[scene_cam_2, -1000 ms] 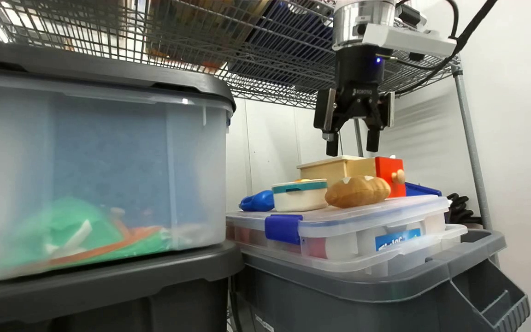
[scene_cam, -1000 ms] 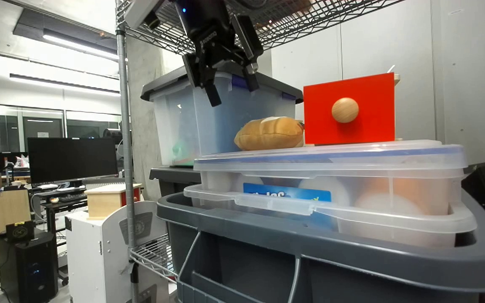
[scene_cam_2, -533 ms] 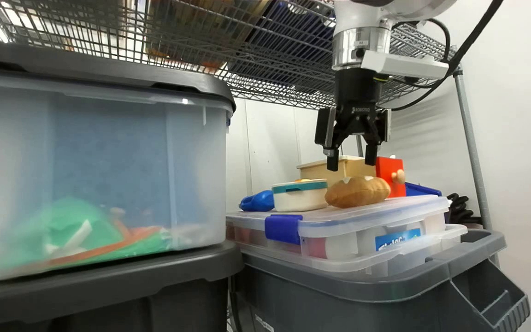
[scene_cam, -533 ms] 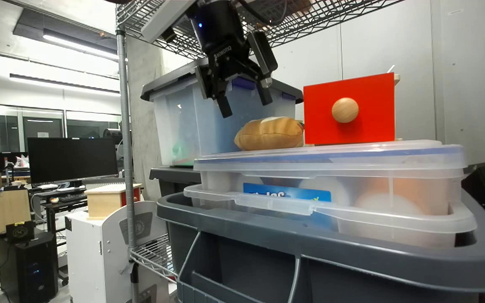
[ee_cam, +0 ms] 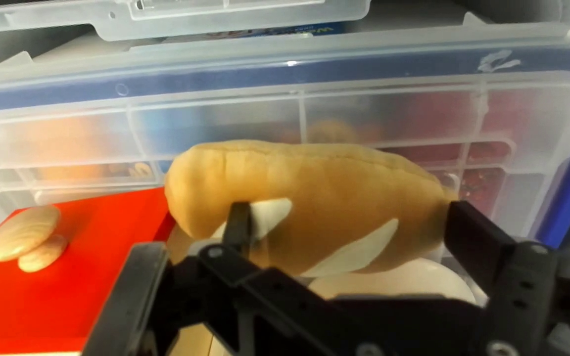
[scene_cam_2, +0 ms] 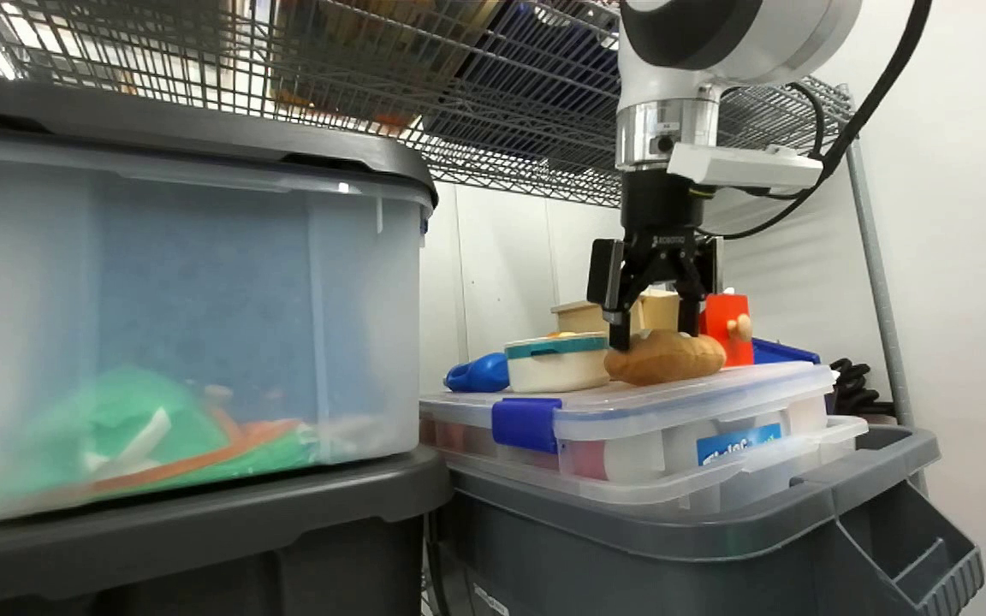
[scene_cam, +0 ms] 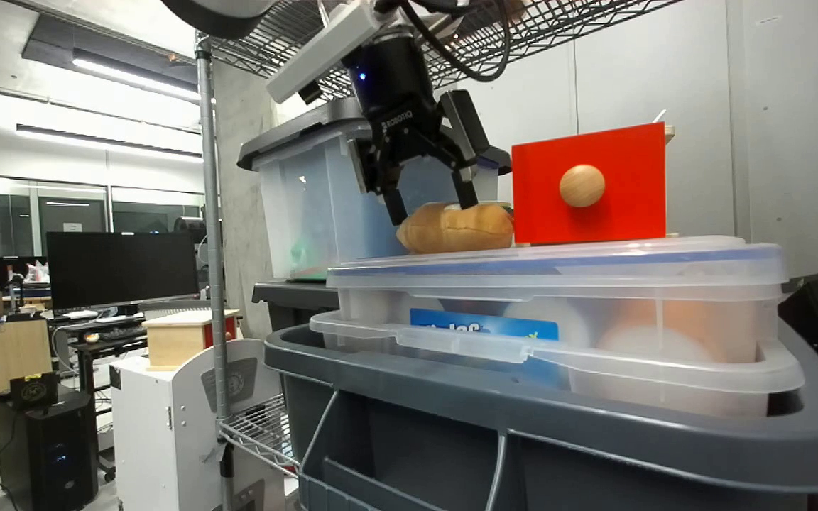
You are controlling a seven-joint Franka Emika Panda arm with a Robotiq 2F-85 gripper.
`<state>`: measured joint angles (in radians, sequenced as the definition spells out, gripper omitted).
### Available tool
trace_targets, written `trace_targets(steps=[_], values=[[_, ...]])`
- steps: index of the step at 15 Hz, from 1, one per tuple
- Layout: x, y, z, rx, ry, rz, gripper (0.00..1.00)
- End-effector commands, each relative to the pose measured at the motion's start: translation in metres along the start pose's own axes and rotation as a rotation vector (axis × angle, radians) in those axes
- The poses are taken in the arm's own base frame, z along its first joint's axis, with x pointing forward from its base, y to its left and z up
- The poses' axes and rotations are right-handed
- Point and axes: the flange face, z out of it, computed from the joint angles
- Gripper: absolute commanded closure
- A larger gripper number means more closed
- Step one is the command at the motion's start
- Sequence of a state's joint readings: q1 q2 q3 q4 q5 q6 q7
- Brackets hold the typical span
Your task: Pick up the bread and put it in the bowl
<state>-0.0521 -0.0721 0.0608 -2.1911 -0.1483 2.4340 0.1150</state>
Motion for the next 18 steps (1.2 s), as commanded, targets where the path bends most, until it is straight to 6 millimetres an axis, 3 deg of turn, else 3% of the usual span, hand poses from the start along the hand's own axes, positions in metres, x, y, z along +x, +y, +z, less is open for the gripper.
trace_targets(steps=[1, 3, 5, 15, 18], values=[[0.011, 0.003, 0.006, -0.01, 0.012, -0.015, 0.0], [0.013, 0.002, 0.005, -0.009, 0.014, -0.012, 0.0], [0.015, 0.0, 0.002, -0.006, 0.018, -0.012, 0.28], [0.019, -0.008, -0.009, -0.002, 0.035, -0.02, 0.99], [0.02, -0.009, -0.013, 0.001, 0.038, -0.019, 0.97]])
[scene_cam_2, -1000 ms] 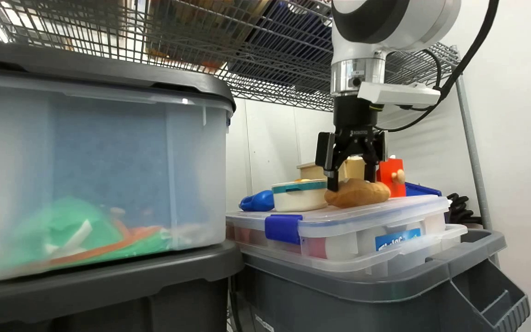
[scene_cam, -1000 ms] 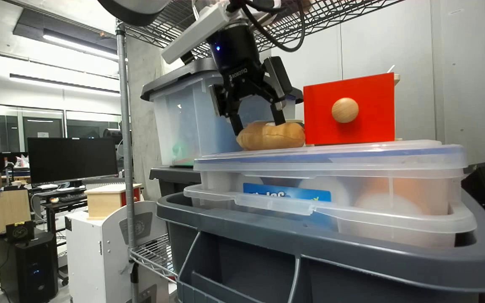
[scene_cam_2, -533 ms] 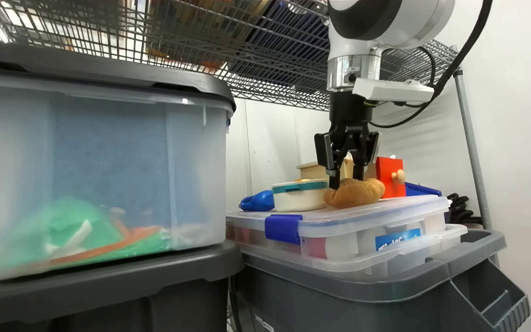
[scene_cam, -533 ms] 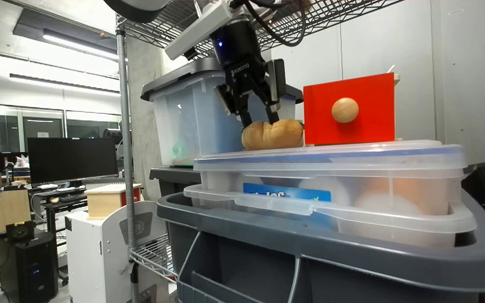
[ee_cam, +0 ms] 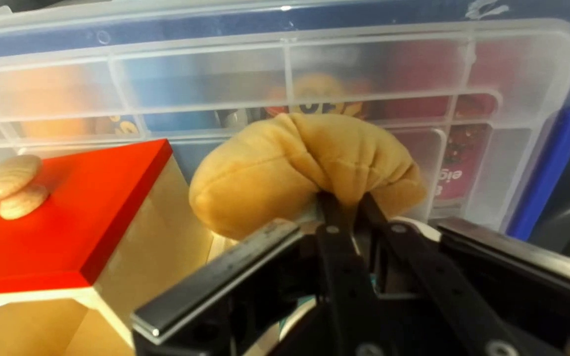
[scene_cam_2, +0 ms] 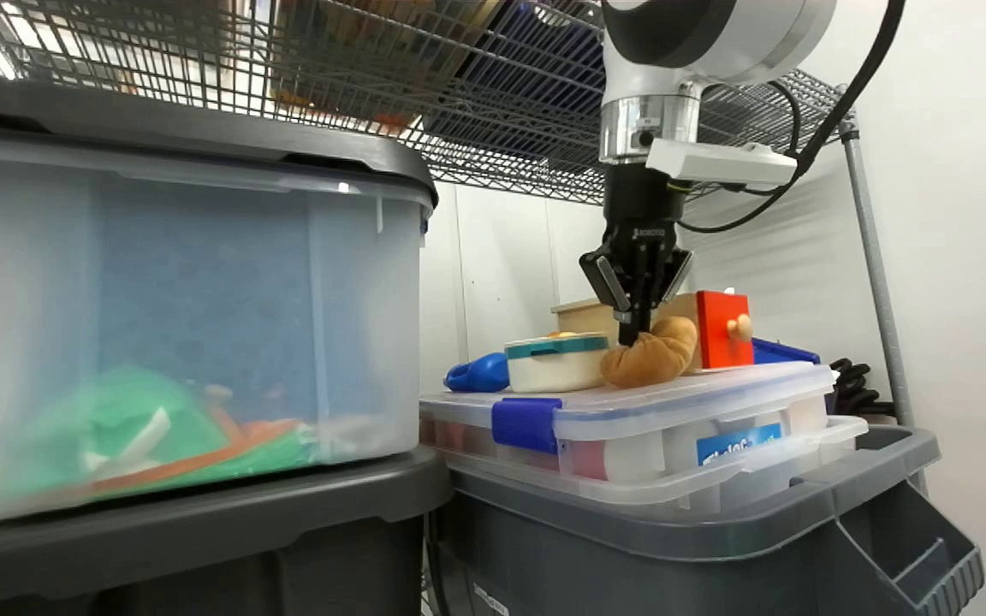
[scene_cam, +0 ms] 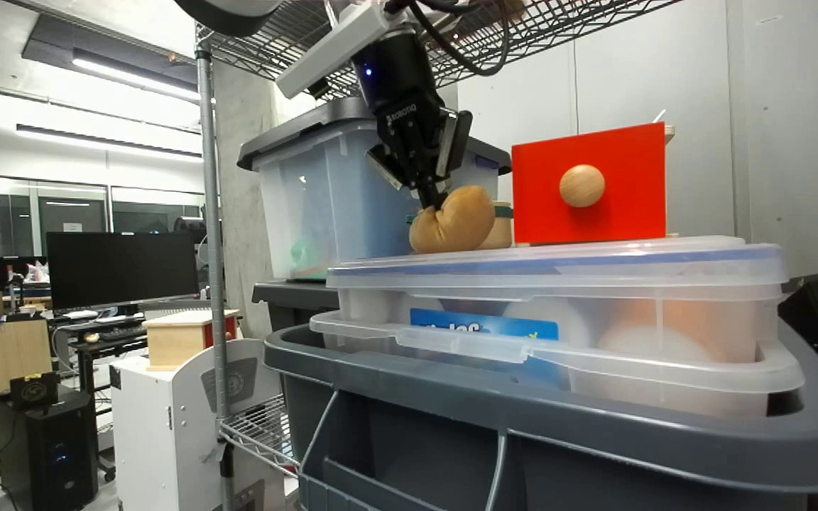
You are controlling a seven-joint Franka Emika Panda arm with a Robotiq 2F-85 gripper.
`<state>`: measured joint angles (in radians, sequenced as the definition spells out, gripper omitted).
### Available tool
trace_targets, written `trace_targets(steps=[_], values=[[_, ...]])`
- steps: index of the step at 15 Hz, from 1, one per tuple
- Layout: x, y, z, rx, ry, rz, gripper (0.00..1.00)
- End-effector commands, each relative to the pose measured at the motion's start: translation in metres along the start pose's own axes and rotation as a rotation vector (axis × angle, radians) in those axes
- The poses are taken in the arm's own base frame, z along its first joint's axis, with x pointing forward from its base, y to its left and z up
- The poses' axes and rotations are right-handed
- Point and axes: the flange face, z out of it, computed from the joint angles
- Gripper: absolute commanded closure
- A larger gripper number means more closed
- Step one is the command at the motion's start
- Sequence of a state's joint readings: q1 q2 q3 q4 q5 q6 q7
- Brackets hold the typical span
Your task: Pick up the bread and put it in the bowl
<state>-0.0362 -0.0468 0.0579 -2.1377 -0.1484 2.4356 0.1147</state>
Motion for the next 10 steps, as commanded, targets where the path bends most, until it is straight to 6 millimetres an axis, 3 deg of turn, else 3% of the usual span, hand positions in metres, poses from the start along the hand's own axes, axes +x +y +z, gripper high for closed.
trace_targets(steps=[1, 10], values=[[0.003, -0.003, -0.007, -0.006, 0.01, -0.009, 0.98], [0.011, -0.012, -0.041, 0.0, 0.062, -0.012, 0.98]])
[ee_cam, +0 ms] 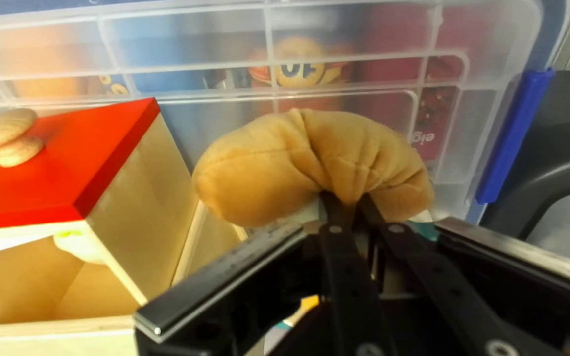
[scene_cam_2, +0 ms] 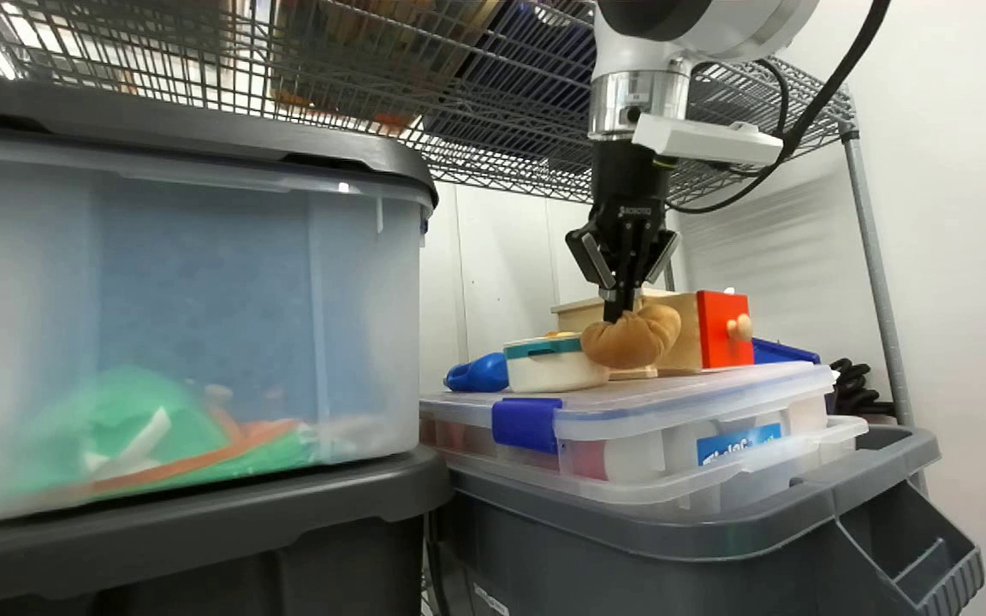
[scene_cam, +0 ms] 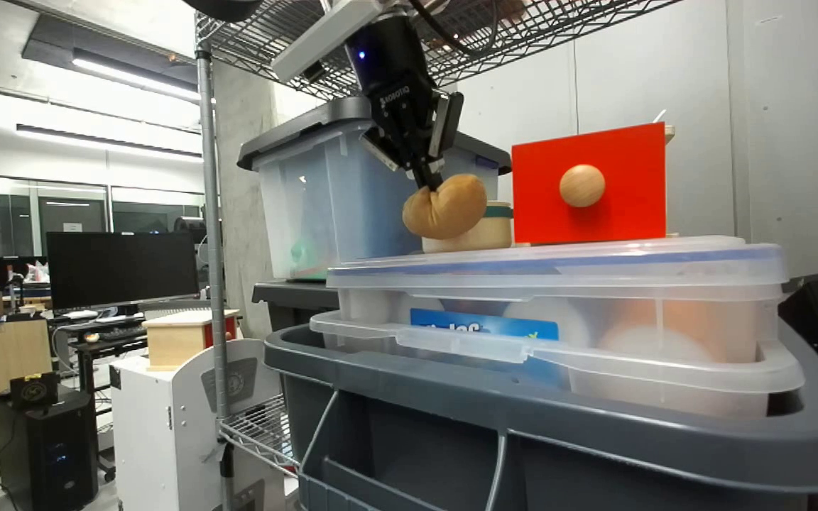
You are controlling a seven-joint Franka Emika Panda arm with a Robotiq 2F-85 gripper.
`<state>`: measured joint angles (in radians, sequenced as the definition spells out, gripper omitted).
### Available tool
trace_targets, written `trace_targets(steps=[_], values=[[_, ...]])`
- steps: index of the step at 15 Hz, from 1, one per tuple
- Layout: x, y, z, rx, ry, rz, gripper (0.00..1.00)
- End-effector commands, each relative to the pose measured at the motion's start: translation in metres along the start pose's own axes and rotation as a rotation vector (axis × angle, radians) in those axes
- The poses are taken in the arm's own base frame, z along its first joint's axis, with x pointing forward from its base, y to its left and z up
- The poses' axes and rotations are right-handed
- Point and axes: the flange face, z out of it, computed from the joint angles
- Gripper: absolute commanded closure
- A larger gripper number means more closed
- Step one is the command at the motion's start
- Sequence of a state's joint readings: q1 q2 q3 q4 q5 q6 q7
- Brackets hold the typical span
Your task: Pick up the bread and put it in the bowl
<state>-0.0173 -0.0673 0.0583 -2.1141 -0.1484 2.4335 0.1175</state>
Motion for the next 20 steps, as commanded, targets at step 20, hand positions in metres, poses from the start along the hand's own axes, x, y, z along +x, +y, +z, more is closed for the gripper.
trace_targets(steps=[20], values=[[0.051, -0.004, -0.01, -0.104, 0.116, -0.01, 0.98]])
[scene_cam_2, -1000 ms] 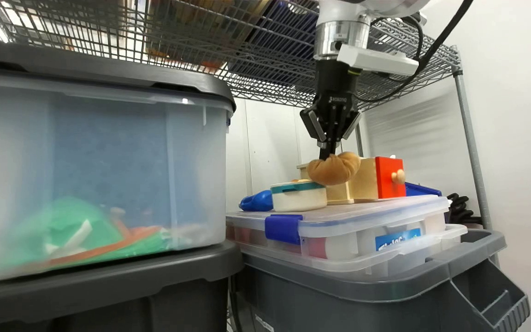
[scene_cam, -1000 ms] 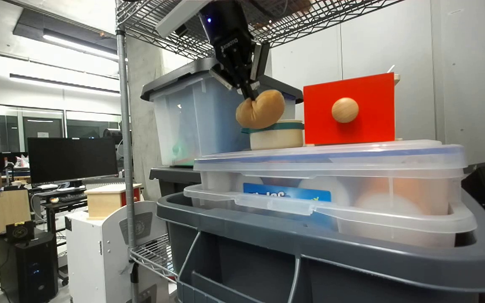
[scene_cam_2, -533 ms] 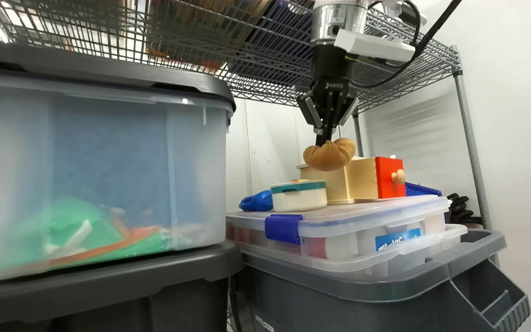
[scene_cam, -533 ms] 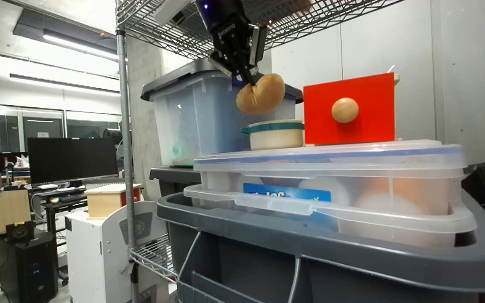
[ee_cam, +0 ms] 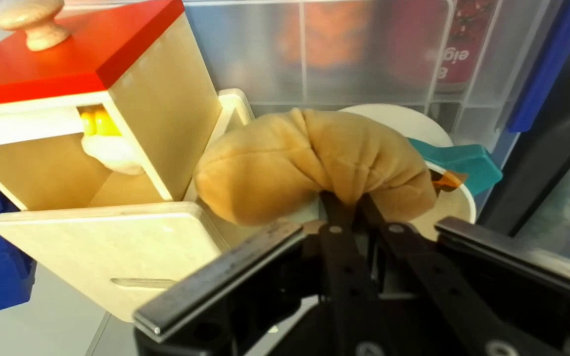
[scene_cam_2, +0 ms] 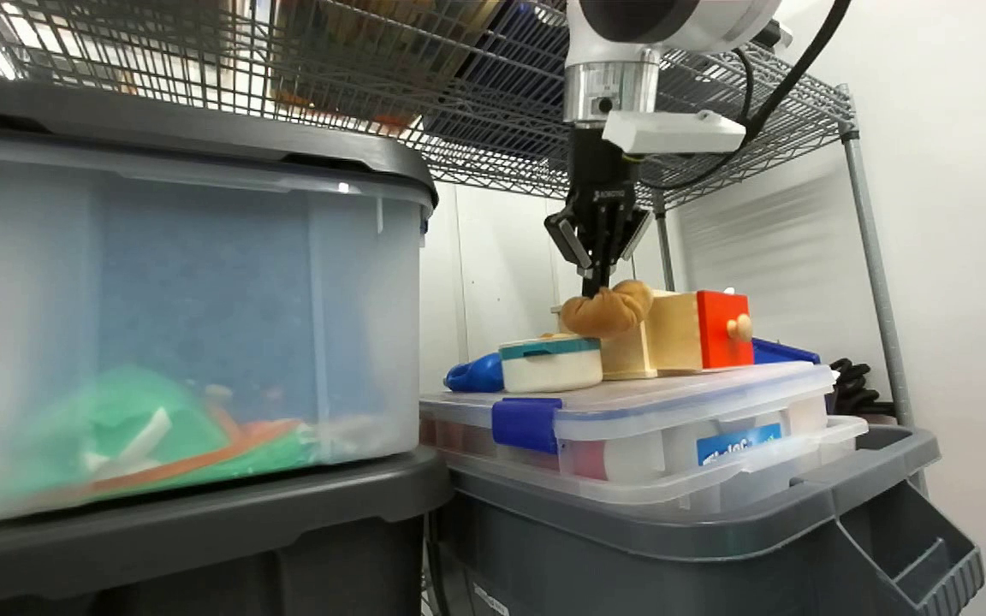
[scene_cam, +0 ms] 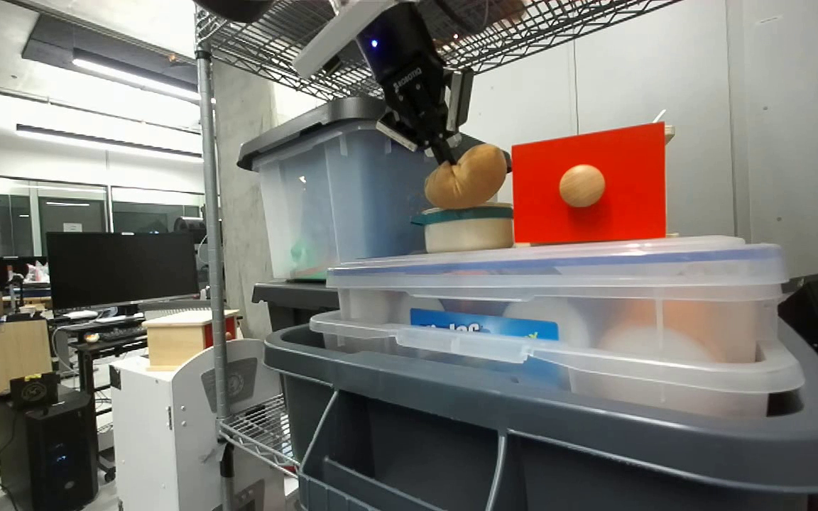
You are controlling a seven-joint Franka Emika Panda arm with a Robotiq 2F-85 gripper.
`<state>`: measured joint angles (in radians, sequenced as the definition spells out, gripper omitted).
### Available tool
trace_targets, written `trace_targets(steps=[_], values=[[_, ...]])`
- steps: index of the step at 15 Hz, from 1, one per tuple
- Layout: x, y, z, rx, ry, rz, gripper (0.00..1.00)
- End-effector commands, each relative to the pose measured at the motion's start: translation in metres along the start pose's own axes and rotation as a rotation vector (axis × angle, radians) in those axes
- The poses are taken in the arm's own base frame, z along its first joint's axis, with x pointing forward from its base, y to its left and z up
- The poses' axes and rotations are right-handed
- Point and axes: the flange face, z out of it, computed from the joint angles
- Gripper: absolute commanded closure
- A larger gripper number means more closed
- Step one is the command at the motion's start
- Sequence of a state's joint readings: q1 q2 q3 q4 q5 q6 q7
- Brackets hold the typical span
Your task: Pick up the bread and put it in the bowl
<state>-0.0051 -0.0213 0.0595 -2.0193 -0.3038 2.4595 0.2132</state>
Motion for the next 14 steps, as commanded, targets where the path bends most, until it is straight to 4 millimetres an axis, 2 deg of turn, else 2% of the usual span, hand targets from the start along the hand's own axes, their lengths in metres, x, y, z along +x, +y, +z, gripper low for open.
trace_targets(steps=[1, 10, 11, 13, 14], values=[[0.023, 0.003, 0.007, -0.018, 0.025, 0.023, 0.98], [0.048, -0.007, -0.016, 0.001, 0.082, 0.023, 0.98], [0.051, -0.008, -0.015, 0.002, 0.086, 0.024, 0.97], [0.056, -0.01, -0.01, 0.006, 0.087, 0.022, 0.83], [0.058, -0.012, -0.006, 0.005, 0.082, 0.024, 0.87]])
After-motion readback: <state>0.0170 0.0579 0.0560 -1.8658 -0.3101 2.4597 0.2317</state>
